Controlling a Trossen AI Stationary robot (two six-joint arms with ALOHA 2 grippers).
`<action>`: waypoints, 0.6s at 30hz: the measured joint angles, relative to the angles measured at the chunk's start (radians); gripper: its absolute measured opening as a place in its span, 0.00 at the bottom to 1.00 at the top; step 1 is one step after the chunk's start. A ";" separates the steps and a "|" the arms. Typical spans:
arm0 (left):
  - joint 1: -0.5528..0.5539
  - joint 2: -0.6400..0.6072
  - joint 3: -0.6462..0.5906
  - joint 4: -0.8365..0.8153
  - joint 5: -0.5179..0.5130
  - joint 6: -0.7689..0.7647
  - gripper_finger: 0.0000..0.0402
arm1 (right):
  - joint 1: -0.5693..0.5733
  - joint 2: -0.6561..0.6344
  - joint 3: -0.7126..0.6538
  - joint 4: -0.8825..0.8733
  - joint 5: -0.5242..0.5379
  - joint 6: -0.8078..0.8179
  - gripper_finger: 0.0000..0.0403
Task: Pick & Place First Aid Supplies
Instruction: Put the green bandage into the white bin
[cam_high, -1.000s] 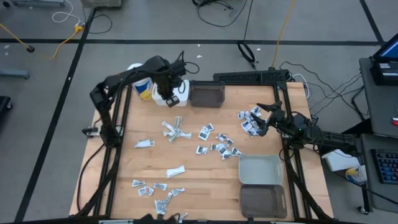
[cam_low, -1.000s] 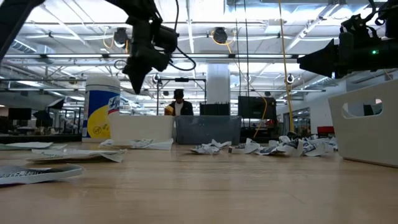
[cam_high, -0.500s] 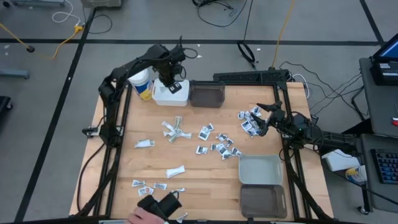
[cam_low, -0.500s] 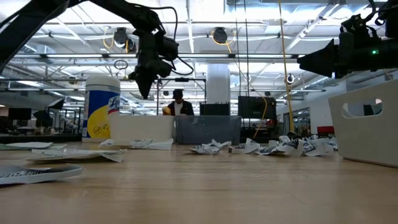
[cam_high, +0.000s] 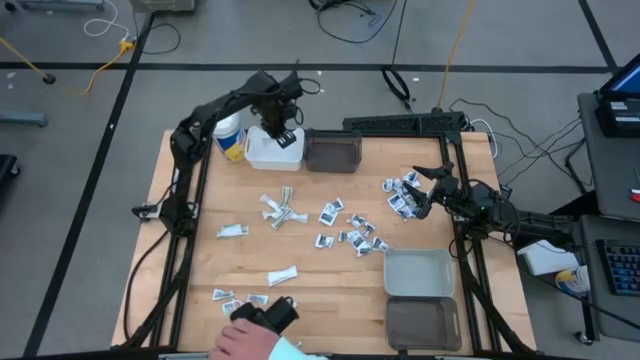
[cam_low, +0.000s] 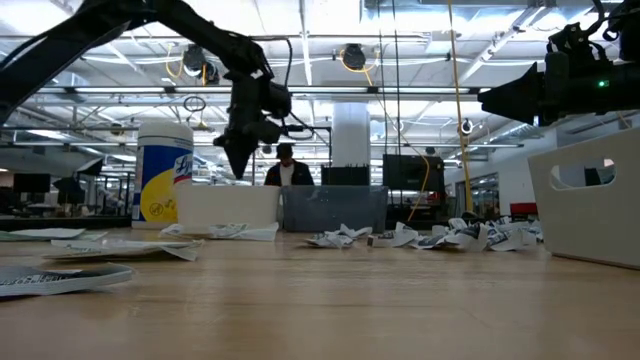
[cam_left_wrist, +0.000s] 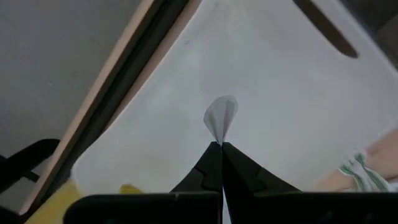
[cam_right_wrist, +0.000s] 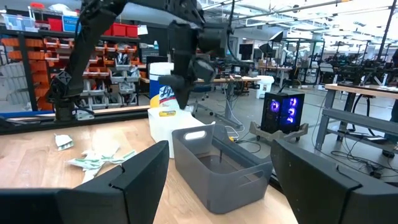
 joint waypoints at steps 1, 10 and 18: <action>-0.001 0.012 0.000 0.005 0.000 0.002 0.00 | 0.000 0.000 0.000 0.000 0.000 0.000 0.69; -0.008 0.085 -0.001 0.051 0.001 0.005 0.00 | 0.000 0.000 0.000 0.000 0.000 0.000 0.69; -0.010 0.105 -0.019 0.071 0.011 0.004 0.00 | 0.000 0.000 0.000 0.000 0.000 0.000 0.69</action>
